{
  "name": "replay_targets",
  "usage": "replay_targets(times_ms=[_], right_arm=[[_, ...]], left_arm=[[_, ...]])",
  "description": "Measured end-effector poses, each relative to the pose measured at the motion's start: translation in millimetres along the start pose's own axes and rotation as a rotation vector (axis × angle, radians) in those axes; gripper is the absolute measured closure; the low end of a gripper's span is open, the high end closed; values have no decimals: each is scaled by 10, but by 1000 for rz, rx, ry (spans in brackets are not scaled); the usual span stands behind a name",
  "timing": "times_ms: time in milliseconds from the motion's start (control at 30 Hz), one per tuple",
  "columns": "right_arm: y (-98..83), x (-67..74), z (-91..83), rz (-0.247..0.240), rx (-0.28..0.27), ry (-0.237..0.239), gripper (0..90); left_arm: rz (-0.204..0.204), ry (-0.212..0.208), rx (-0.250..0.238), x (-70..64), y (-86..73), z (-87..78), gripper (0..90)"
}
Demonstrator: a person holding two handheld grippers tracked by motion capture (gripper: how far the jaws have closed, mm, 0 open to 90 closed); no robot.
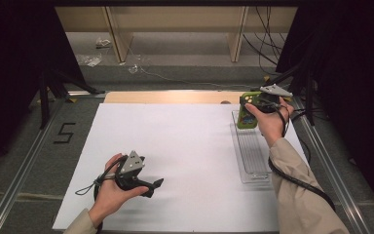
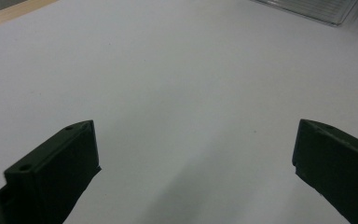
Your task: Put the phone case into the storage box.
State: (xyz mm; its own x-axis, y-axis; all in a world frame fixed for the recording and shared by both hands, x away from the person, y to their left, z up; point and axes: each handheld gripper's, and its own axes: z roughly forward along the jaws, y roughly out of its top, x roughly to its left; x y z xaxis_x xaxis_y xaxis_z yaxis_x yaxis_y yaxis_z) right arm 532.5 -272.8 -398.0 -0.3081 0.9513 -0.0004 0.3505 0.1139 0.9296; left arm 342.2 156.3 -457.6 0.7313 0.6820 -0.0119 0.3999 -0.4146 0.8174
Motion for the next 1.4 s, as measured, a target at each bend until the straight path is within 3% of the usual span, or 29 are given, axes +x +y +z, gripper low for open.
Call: replay_targets(times_ms=[1400], right_arm=[[-21,54,211,-7,30,-27,171]], left_arm=[[-2,-1,-2,2,-3,-2,0]])
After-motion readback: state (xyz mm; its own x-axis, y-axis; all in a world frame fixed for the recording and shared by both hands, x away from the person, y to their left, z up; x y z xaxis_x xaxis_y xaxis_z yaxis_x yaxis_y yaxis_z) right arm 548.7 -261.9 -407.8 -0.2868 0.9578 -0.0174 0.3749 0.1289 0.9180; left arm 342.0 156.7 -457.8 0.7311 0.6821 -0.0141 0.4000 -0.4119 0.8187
